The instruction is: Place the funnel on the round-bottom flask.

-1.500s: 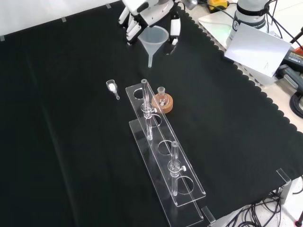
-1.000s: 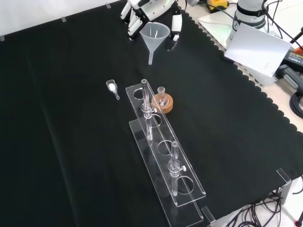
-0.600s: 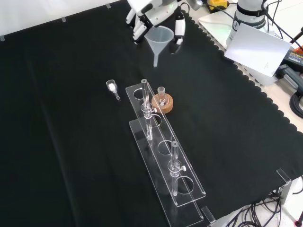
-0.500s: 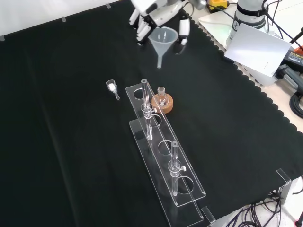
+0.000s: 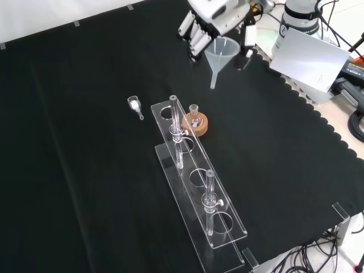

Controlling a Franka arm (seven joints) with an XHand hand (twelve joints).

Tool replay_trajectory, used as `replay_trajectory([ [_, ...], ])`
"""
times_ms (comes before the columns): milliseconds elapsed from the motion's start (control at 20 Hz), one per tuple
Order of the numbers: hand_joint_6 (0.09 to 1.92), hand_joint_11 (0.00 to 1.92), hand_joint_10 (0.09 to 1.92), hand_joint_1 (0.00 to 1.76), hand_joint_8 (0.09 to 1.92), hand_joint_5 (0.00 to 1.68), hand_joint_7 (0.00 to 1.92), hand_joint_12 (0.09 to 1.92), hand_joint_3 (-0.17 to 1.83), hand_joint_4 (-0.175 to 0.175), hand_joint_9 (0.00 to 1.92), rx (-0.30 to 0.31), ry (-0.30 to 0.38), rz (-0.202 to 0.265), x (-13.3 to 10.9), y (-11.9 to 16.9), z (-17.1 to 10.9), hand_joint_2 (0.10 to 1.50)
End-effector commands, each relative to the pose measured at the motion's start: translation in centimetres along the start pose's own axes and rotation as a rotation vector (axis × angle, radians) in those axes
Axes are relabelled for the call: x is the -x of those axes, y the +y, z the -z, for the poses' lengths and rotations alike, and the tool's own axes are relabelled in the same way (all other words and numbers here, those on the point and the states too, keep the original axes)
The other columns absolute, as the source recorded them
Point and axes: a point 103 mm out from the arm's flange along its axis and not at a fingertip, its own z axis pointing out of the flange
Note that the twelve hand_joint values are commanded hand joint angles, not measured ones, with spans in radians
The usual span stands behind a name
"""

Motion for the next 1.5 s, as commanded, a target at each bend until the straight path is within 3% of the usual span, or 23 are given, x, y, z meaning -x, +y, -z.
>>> replay_trajectory([
  [50,0.95,0.60,0.81,0.74,1.03,0.55,0.83,1.29,0.55,-0.073,1.16,-0.210,-0.018,-0.114,2.6,4.2,-8.2,0.64],
  [200,0.95,0.60,0.81,0.74,1.03,0.55,0.83,1.29,0.55,-0.072,1.16,-0.211,-0.013,-0.109,2.8,4.3,-8.4,0.64],
  [300,0.95,0.60,0.81,0.74,1.03,0.55,0.83,1.29,0.55,-0.072,1.16,-0.210,-0.001,-0.095,4.2,4.2,-9.0,0.64],
  [800,0.96,0.60,0.81,0.74,1.03,0.56,0.83,1.29,0.55,-0.071,1.16,-0.209,0.008,-0.098,4.5,4.3,-9.8,0.64],
  [1300,0.96,0.60,0.81,0.73,1.03,0.56,0.83,1.29,0.55,-0.071,1.17,-0.243,-0.026,-0.099,2.2,6.1,-10.5,0.65],
  [1350,0.96,0.60,0.81,0.73,1.03,0.56,0.83,1.29,0.55,-0.071,1.17,-0.241,-0.011,-0.093,3.4,5.8,-10.9,0.65],
  [1500,0.96,0.59,0.81,0.73,1.03,0.56,0.83,1.29,0.55,-0.071,1.17,-0.243,-0.007,-0.089,3.9,5.8,-11.2,0.65],
])
